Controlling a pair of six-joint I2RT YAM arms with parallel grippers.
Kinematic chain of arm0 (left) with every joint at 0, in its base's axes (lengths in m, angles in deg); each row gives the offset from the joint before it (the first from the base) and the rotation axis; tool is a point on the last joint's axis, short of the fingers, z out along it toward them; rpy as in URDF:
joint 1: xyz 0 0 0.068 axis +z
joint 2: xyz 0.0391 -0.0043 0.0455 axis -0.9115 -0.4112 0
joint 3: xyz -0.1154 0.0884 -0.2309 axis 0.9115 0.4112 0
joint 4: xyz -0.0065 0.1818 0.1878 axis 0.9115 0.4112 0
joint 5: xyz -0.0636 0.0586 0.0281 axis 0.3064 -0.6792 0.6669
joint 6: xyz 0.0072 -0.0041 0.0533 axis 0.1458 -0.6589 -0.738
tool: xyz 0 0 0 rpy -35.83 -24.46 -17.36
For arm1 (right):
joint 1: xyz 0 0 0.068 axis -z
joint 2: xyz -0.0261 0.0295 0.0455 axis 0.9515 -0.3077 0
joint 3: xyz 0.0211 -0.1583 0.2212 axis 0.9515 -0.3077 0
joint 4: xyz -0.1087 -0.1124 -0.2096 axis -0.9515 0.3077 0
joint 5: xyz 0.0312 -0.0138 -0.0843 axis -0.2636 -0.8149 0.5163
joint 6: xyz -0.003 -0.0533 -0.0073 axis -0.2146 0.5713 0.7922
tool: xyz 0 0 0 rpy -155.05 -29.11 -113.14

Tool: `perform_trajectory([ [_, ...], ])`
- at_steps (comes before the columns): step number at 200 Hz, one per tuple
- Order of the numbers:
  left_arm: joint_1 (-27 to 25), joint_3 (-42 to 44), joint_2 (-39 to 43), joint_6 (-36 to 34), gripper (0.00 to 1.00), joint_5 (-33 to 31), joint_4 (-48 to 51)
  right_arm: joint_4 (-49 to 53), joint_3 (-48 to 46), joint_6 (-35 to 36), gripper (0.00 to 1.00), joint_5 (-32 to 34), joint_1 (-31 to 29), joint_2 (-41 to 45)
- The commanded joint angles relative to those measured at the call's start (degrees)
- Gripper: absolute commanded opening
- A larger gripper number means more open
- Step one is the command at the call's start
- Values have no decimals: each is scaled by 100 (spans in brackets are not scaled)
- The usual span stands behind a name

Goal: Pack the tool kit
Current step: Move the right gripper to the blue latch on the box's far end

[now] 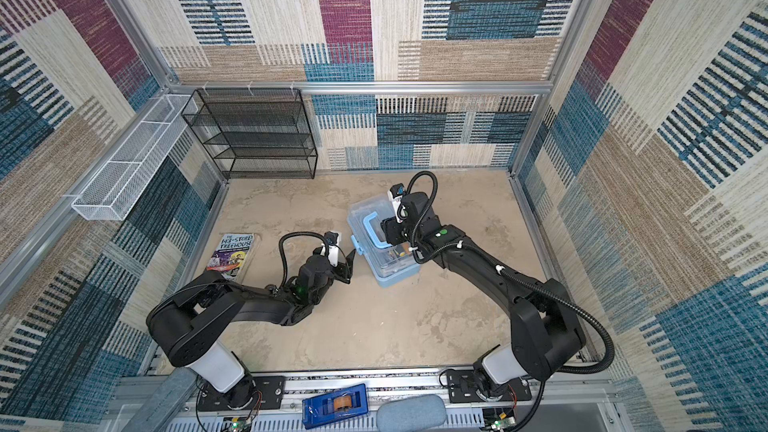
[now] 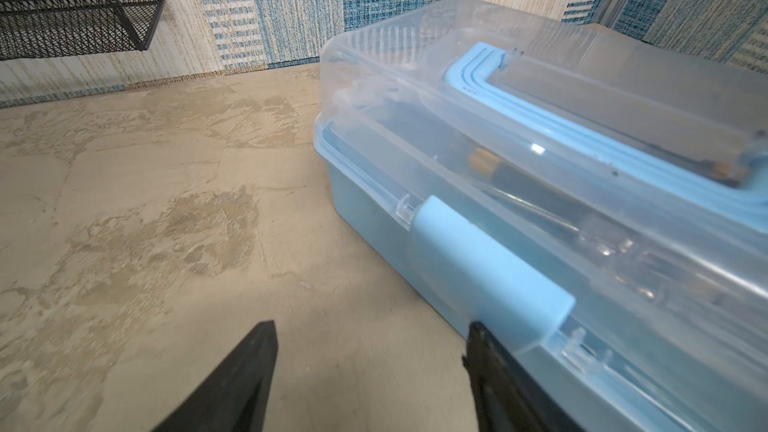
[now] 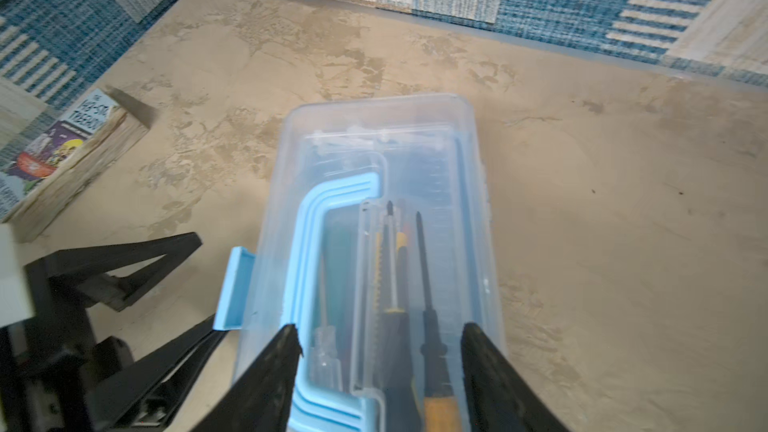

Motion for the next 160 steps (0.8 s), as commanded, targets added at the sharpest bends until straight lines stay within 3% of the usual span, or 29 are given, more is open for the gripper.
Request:
perform_trajectory([
  [1,37,-31,21,133,75,93,-6,82,199,-189,53,16,-262,-167],
  [30,97,-43,13,184,75,141,7,322,533,-209,41,149,-652,-526],
  [69,160,-1,54,243,75,189,6,482,760,-213,34,171,-960,-915],
  [160,203,-42,-5,331,74,323,-3,678,1015,-209,32,45,-1130,-1400],
])
